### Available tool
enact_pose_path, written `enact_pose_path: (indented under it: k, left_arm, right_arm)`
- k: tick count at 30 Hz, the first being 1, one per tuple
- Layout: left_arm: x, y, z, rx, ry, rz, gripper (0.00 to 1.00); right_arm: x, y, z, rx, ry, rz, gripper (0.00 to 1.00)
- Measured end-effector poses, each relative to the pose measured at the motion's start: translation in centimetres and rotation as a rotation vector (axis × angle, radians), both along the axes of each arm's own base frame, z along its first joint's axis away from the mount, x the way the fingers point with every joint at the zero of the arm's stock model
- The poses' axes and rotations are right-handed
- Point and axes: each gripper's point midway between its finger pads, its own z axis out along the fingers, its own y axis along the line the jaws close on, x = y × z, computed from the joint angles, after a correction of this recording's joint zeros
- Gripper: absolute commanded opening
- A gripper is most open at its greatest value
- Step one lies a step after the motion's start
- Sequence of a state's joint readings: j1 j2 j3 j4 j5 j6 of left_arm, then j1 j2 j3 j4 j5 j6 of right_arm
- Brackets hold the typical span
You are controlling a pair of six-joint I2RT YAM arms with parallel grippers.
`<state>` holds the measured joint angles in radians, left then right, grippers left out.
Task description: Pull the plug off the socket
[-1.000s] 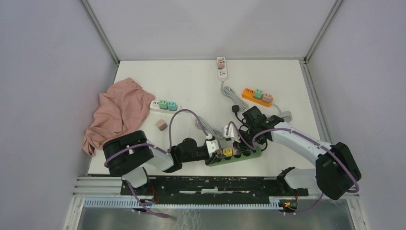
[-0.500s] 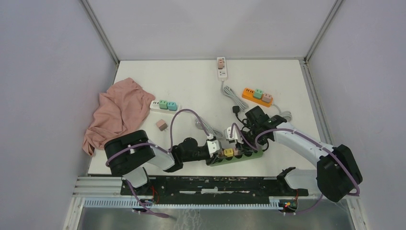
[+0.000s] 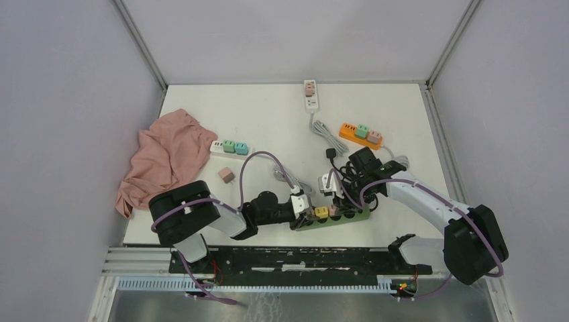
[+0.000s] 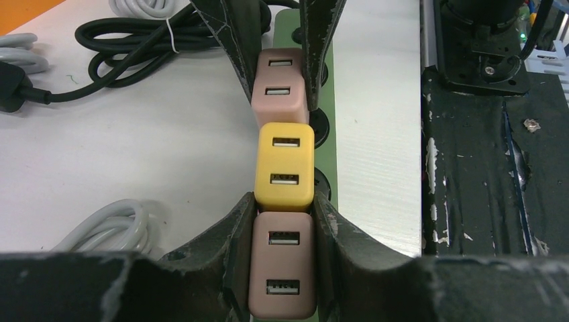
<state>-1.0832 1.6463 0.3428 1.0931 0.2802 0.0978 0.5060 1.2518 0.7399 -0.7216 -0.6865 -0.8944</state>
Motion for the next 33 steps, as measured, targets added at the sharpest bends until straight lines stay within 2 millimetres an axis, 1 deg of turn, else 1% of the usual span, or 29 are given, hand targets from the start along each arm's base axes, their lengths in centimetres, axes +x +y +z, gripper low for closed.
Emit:
enact_pose_path:
  k: [6,10,13,23,29,33]
  left_arm:
    - [-0.3,-0.1,0.0,-0.003,0.002,-0.015,0.03]
    - [-0.4,-0.2,0.0,-0.002,0.003,-0.021,0.03]
    - [-0.4,-0.3,0.0,-0.001,0.005,-0.022,0.03]
    - [-0.4,-0.3,0.0,-0.003,0.009,-0.028,0.03]
    - [-0.1,-0.4,0.1,-0.006,0.006,-0.020,0.03]
    - [-0.1,-0.5,0.2,-0.007,0.005,-0.022,0.03]
  right_arm:
    - [-1.0,-0.2,0.1,0.044,-0.045,0.157,0.00]
    - [-1.2,0.0,0.1,0.042,-0.059,0.184,0.00]
    - [-1.1,0.1,0.0,0.027,-0.048,0.157,0.00]
    - [-0.5,0.0,0.1,-0.008,0.060,-0.040,0.00]
    - [-0.1,-0.3,0.3,0.010,0.067,-0.059,0.00]
    - [-0.2,-0.5,0.6,0.028,0.046,-0.005,0.00]
